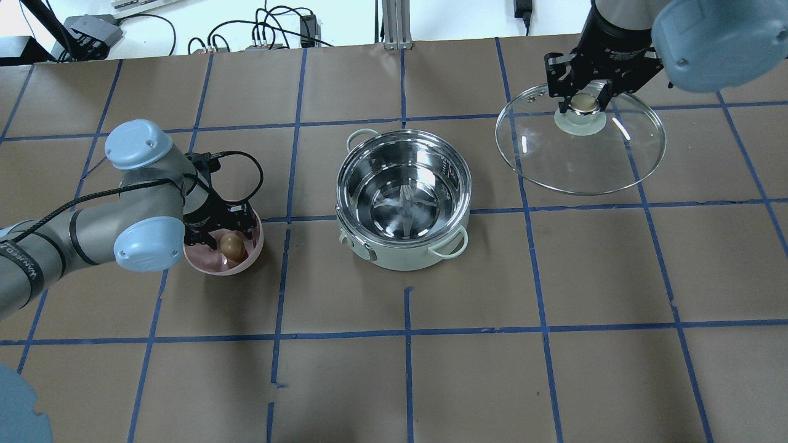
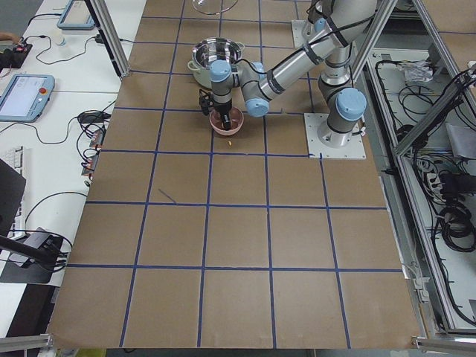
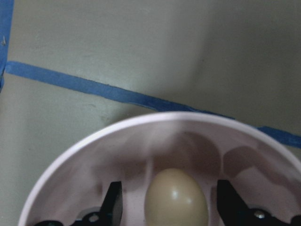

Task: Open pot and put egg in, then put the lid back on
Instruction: 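Set the lid down beside the pot while the left gripper grasps the egg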

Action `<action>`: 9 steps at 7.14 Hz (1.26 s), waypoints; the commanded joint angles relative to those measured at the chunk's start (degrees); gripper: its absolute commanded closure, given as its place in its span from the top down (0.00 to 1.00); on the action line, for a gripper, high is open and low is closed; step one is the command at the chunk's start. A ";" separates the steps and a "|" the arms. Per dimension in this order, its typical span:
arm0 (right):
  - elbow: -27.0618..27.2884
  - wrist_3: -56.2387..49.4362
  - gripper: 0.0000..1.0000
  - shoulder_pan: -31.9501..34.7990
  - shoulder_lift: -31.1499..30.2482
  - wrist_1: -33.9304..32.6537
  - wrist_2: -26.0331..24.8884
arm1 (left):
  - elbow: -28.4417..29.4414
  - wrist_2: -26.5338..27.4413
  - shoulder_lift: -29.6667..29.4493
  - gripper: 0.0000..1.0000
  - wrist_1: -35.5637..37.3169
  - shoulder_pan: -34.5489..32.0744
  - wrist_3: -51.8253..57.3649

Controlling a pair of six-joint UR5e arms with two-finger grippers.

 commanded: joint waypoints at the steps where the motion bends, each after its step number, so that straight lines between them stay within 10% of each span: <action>1: 0.39 -0.82 0.34 -1.65 -0.09 0.35 0.44 | 0.06 0.00 0.13 0.50 -0.10 0.00 0.09; 3: 0.30 -3.27 0.33 -1.83 -0.18 -0.43 0.44 | 0.24 0.26 0.65 0.15 -1.50 0.00 0.44; 9: 0.39 -4.69 0.33 -1.74 -0.18 -3.25 0.44 | 4.26 0.52 3.97 0.02 -7.19 -0.35 0.53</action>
